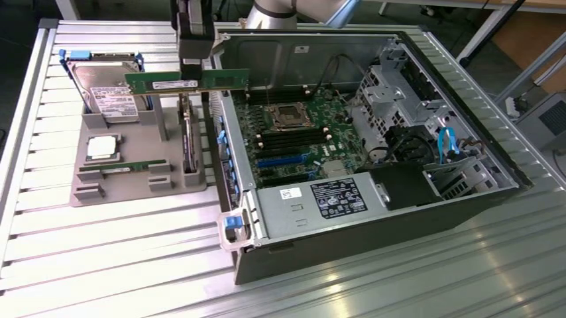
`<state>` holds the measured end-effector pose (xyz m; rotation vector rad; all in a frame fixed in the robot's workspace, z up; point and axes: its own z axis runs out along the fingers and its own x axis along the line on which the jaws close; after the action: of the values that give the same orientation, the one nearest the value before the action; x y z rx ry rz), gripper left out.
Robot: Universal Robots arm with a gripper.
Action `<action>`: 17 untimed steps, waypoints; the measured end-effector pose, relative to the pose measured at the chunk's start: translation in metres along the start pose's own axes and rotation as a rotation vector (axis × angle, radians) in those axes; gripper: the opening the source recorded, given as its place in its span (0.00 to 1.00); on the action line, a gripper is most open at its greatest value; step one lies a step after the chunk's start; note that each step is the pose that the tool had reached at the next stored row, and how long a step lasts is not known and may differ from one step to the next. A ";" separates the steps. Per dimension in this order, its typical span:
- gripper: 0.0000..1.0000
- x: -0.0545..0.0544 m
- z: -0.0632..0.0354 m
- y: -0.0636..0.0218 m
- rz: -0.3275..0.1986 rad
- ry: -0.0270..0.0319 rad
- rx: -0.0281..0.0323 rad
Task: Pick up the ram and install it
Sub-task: 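Pick up the ram and move it above insertion slot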
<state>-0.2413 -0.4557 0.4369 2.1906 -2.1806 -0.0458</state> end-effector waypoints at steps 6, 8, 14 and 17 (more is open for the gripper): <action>0.12 0.000 -0.0004 -0.0073 0.000 0.0028 -0.0007; 0.12 0.000 -0.0006 -0.0096 0.000 0.0038 -0.0010; 0.12 0.000 -0.0009 -0.0171 0.000 0.0067 -0.0017; 0.12 0.000 -0.0011 -0.0202 0.000 0.0080 -0.0021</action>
<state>-0.2211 -0.4558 0.4369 2.1854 -2.1758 -0.0392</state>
